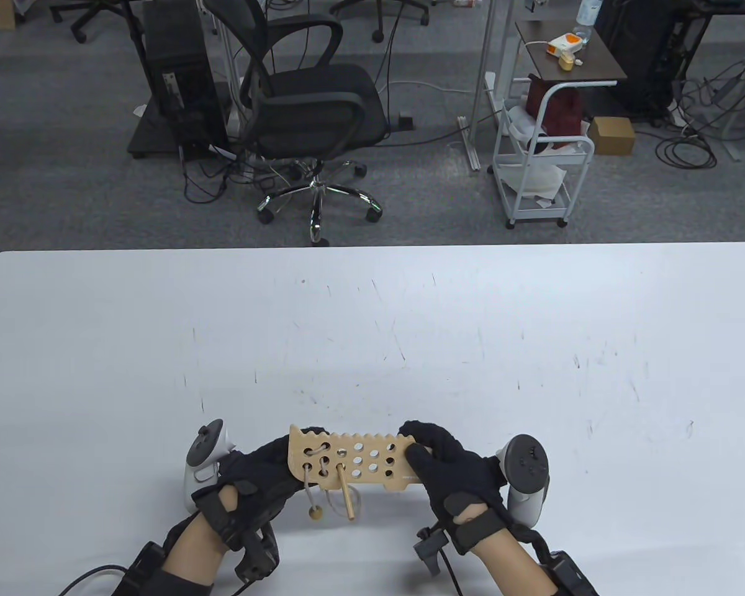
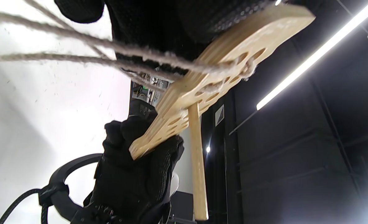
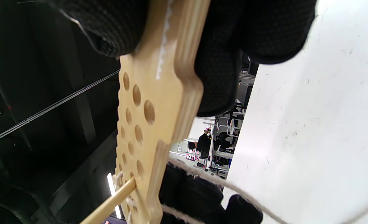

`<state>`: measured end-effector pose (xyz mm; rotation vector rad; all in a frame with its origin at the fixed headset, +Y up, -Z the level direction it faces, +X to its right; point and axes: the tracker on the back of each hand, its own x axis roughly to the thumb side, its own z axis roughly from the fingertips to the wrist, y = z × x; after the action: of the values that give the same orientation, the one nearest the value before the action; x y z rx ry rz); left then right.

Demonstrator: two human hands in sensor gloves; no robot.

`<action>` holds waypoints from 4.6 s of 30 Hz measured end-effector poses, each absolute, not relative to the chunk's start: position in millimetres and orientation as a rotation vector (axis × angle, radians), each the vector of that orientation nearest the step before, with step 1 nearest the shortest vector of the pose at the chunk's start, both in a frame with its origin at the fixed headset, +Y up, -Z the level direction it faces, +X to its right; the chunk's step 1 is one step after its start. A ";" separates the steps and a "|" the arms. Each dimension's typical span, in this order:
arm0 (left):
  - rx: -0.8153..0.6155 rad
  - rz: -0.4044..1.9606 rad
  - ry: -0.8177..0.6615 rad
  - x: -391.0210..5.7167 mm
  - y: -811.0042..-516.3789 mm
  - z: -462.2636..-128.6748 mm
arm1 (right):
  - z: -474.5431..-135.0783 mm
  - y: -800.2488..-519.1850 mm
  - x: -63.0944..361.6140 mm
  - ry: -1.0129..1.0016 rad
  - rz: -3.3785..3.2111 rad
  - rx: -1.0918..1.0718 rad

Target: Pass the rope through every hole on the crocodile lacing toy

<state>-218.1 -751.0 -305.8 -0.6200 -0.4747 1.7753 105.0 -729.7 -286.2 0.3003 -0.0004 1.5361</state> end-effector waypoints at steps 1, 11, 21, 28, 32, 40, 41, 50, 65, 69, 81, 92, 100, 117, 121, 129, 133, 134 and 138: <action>-0.604 1.781 -0.463 -220.1 -751.1 -306.4 | -286.0 -729.8 105.3 0.001 1.533 0.294; -0.300 1.793 -0.339 -244.4 -743.8 -308.8 | -286.7 -729.8 109.2 -0.018 1.550 0.261; -0.115 1.581 -0.342 -248.6 -729.2 -303.5 | -287.7 -730.7 112.4 -0.032 1.586 0.227; -0.013 1.468 -0.312 -252.5 -720.9 -299.1 | -288.6 -732.2 115.0 -0.045 1.618 0.185; 0.047 1.417 -0.302 -258.8 -715.9 -297.8 | -289.5 -734.4 114.6 -0.036 1.623 0.174; -0.112 1.382 -0.417 -248.0 -716.0 -301.4 | -292.0 -741.3 114.3 0.000 1.583 0.132; -0.170 1.328 -0.442 -242.7 -718.2 -301.4 | -292.2 -742.3 114.0 0.010 1.569 0.127; -0.380 1.021 -0.432 -223.6 -734.5 -300.1 | -292.1 -745.9 110.1 0.059 1.509 0.122; -0.453 0.957 -0.416 -210.1 -751.5 -300.8 | -289.8 -747.2 97.7 0.150 1.450 0.170; -0.473 0.949 -0.431 -207.3 -753.1 -301.3 | -288.9 -746.8 94.2 0.160 1.449 0.183; -0.501 0.991 -0.445 -206.5 -751.8 -300.9 | -289.8 -747.9 95.9 0.149 1.451 0.172; -0.427 1.021 -0.401 -218.2 -745.2 -303.0 | -294.1 -749.3 105.9 0.106 1.490 0.134; -0.375 1.071 -0.380 -226.8 -739.9 -304.3 | -298.7 -751.2 115.1 0.084 1.510 0.108; -0.199 1.195 -0.336 -246.5 -727.0 -305.4 | -307.3 -755.6 129.4 0.043 1.529 0.053; -0.163 1.216 -0.320 -251.9 -725.1 -306.0 | -308.9 -756.6 133.2 0.034 1.532 0.039; -0.089 1.266 -0.277 -265.0 -722.3 -307.8 | -312.7 -757.9 142.8 0.002 1.542 0.004; -0.052 1.293 -0.256 -271.0 -720.6 -308.1 | -314.4 -758.9 146.7 -0.009 1.546 -0.012; -0.040 1.299 -0.252 -273.0 -719.9 -308.1 | -314.9 -759.2 147.8 -0.010 1.546 -0.015; -0.008 1.319 -0.234 -279.4 -718.1 -308.2 | -316.8 -760.2 151.9 -0.022 1.551 -0.031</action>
<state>-279.4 -718.1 -308.2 -0.0078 -0.2339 1.3192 151.9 -760.2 -316.8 -0.0312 -0.0221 1.5514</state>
